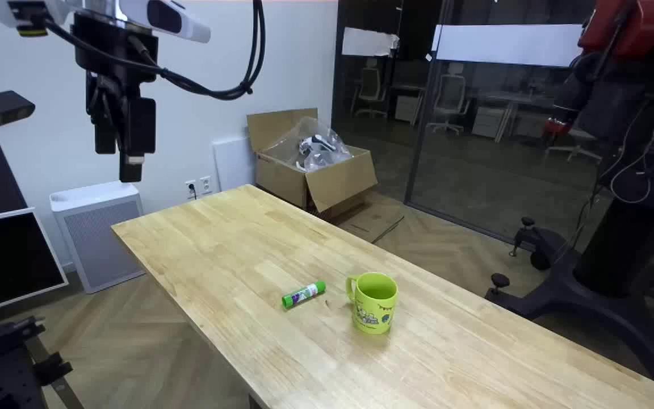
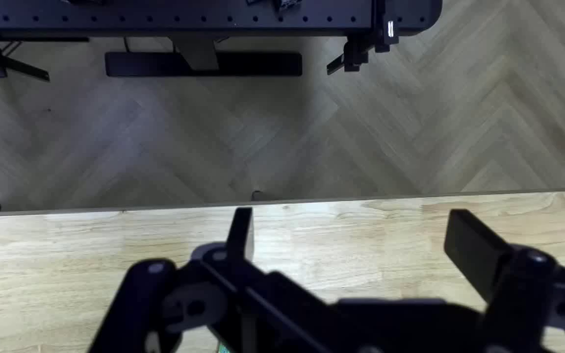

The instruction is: Put the glue stick in the mug

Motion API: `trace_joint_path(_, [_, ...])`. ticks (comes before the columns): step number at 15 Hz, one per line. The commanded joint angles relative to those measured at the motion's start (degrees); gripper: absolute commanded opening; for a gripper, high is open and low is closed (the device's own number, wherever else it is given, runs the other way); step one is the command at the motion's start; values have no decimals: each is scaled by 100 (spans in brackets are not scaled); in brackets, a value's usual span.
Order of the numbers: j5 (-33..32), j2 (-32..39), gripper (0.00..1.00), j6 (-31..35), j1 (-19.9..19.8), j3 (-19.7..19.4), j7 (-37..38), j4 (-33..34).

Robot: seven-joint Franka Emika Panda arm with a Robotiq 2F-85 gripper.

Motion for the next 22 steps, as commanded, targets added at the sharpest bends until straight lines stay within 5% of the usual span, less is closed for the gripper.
trace_joint_path(1, [6, 1, 100, -8, -21, 17, -8, 7])
trace_joint_path(13, [6, 1, 100, -8, -21, 17, -8, 7])
trace_joint_path(18, [-532, 411, 100, 1305, -392, 42, 217, 71])
trace_joint_path(22, [-1188, 1420, 100, 2619, -764, 36, 470, 288])
